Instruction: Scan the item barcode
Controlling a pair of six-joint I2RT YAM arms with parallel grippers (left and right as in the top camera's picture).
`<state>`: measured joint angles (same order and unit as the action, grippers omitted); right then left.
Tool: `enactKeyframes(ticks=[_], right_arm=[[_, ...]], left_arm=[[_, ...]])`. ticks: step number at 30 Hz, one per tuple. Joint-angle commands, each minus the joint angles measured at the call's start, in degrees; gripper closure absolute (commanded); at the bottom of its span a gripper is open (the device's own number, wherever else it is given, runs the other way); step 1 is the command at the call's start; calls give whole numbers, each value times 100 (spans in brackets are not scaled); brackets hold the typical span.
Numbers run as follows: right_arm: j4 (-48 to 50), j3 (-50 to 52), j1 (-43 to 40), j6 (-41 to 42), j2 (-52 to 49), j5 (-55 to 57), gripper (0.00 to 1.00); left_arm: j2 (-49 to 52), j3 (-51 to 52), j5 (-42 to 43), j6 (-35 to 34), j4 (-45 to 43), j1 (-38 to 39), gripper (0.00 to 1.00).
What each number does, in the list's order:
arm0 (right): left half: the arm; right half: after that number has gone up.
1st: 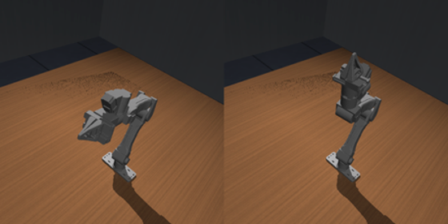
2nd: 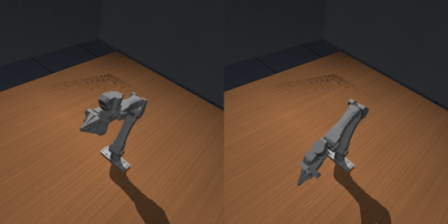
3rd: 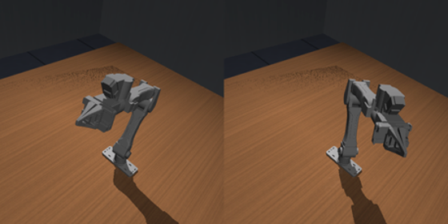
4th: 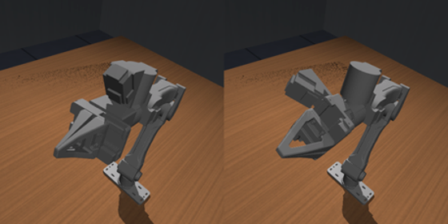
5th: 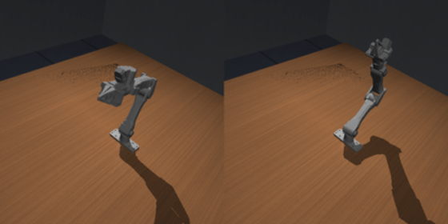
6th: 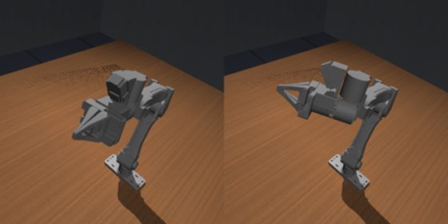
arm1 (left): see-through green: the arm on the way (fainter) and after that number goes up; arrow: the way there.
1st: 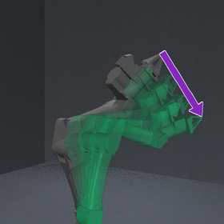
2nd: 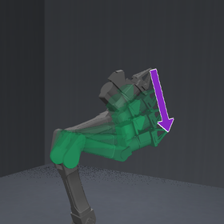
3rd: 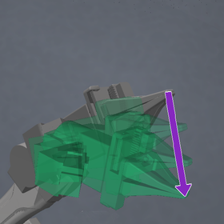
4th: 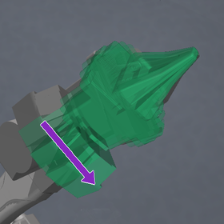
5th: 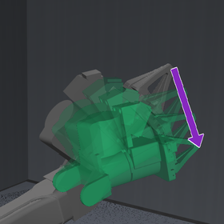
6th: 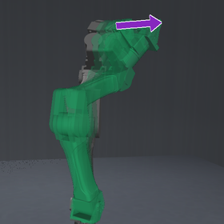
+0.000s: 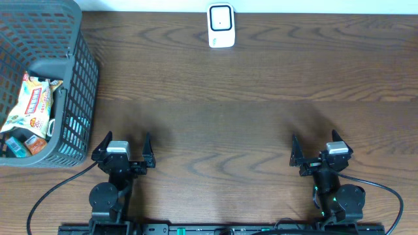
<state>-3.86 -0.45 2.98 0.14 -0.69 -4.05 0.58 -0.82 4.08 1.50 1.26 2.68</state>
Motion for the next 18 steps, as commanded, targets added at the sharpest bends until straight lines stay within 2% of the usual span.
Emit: enactKeyframes(ticks=[1, 3, 5, 7, 10, 12, 14, 16, 18], right_arm=[[-22, 9, 44, -63, 28, 26, 1], [-22, 9, 44, -63, 28, 26, 1], [-22, 9, 44, -63, 28, 26, 1], [-22, 9, 44, -63, 28, 26, 1], [-22, 9, 44, -63, 28, 26, 1], [-22, 9, 44, -63, 28, 26, 1], [-22, 9, 44, -63, 28, 26, 1], [-22, 9, 44, -63, 28, 26, 1], [-22, 9, 44, -63, 28, 26, 1]], left_arm=[[-37, 59, 129, -50, 227, -24, 2], [-37, 57, 737, -494, 20, -20, 2], [-37, 57, 1711, -1141, -48, -20, 2], [-37, 57, 2308, -1373, -146, -20, 2], [-37, 57, 2404, -1707, -564, -20, 2], [-37, 46, 2404, -1996, -1309, -20, 2], [-35, -33, 2369, -2028, -2461, -20, 2], [-17, -240, 2061, -2028, -3289, -20, 2], [68, -619, 1637, -2024, -3521, -20, 2]])
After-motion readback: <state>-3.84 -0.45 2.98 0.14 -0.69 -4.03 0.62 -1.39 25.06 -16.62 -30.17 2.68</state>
